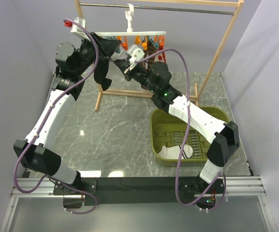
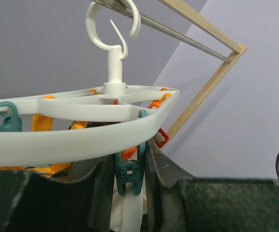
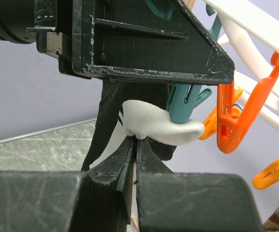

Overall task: Clip the socks to the hanger
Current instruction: Clamp the sock onto the hanger.

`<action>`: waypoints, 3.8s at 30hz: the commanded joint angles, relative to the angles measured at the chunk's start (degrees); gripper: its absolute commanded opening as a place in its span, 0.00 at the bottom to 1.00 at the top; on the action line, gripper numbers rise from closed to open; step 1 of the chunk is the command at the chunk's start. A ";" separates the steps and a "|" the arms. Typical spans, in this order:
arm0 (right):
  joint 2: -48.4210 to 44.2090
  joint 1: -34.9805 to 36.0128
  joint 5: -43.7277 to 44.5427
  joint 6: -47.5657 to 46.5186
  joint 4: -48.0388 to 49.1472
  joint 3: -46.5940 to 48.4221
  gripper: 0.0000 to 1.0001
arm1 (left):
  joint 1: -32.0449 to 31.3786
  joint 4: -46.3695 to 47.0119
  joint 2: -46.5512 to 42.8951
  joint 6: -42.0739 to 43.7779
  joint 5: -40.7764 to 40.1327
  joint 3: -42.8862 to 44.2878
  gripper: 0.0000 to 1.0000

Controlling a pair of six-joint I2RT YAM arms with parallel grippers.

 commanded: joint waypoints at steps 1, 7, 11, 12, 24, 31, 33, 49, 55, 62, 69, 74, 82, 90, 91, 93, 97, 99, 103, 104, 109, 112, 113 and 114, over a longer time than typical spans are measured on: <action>-0.22 0.59 0.51 -0.97 1.32 3.48 0.00 | -0.25 2.39 -2.83 1.35 1.54 -0.04 0.24; 0.92 0.68 0.86 -1.76 -1.15 4.98 0.00 | -0.25 2.39 -3.18 1.35 2.59 0.49 0.24; 0.92 0.94 1.65 -2.38 -1.59 4.63 0.00 | -0.16 2.83 -3.36 1.17 3.38 0.75 0.24; 0.92 0.85 1.66 -2.38 -1.67 4.54 0.00 | -0.25 2.92 -3.36 0.91 3.82 0.75 0.24; 1.88 1.03 5.17 -2.73 -3.25 5.68 0.00 | -0.17 3.18 -3.88 0.38 4.62 0.67 0.24; 1.97 0.94 4.82 -2.38 -4.40 7.61 0.00 | -0.25 2.13 -4.41 1.96 3.39 0.14 0.24; 1.62 1.03 4.82 -2.47 -4.84 7.70 0.00 | -0.25 1.43 -4.50 3.01 2.25 0.05 0.24; -0.05 1.12 3.15 -1.59 -6.60 7.96 0.00 | -0.17 0.89 -4.59 6.36 1.63 -0.04 0.24; 1.01 1.12 3.06 -2.12 -9.14 10.78 0.00 | -0.25 1.51 -4.50 6.36 2.50 -0.22 0.24; 1.44 1.29 2.80 -2.99 -10.98 12.79 0.00 | -0.25 1.69 -4.24 6.36 2.51 -0.13 0.24; 2.50 1.91 2.80 -3.61 -13.10 13.60 0.00 | -0.17 1.69 -4.24 6.45 2.59 0.31 0.24; 2.41 2.00 3.06 -3.52 -13.01 13.33 0.00 | -0.17 1.69 -4.33 6.45 2.51 0.05 0.26; 2.24 2.00 3.94 -3.08 -12.05 12.54 0.00 | -0.16 3.09 -6.43 6.27 0.40 -2.76 0.59; 2.50 2.00 4.64 0.08 -13.01 12.54 0.01 | -0.16 2.13 -6.79 5.39 -0.83 -1.89 0.74; 2.59 1.91 4.91 0.86 -13.97 12.89 0.03 | -0.16 1.95 -6.87 5.22 -0.75 -1.80 0.77; 2.68 2.00 5.43 1.75 -14.94 13.06 0.09 | -0.25 1.95 -7.14 4.87 -0.66 -2.06 0.79; 2.06 1.91 4.56 4.55 -19.67 13.24 0.31 | -0.16 1.25 -7.40 4.69 -1.27 -2.24 0.82; 1.19 1.91 3.69 6.31 -23.01 13.94 0.46 | -0.16 0.81 -7.75 4.69 -1.71 -2.50 0.82; -3.64 1.56 1.05 11.66 -30.32 11.51 0.82 | -0.08 -0.24 -8.28 5.13 -2.50 -2.76 0.83; -5.04 1.47 0.61 12.20 -32.07 10.44 0.84 | -0.08 -0.77 -8.37 5.21 -2.50 -2.85 0.84; -15.59 1.03 3.93 19.47 -38.84 2.98 0.87 | -0.08 -2.44 -9.33 5.48 -1.45 -3.73 0.84; -23.14 0.50 9.64 25.36 -42.80 -3.95 0.89 | -0.08 -5.25 -10.82 6.62 -1.19 -4.34 0.85; -24.99 0.50 12.79 27.13 -43.59 -5.81 0.91 | -0.08 -6.13 -11.26 7.06 -1.45 -4.52 0.85; -28.58 0.42 15.86 28.80 -44.64 -7.66 0.91 | -0.08 -7.87 -12.23 7.32 -1.36 -4.96 0.86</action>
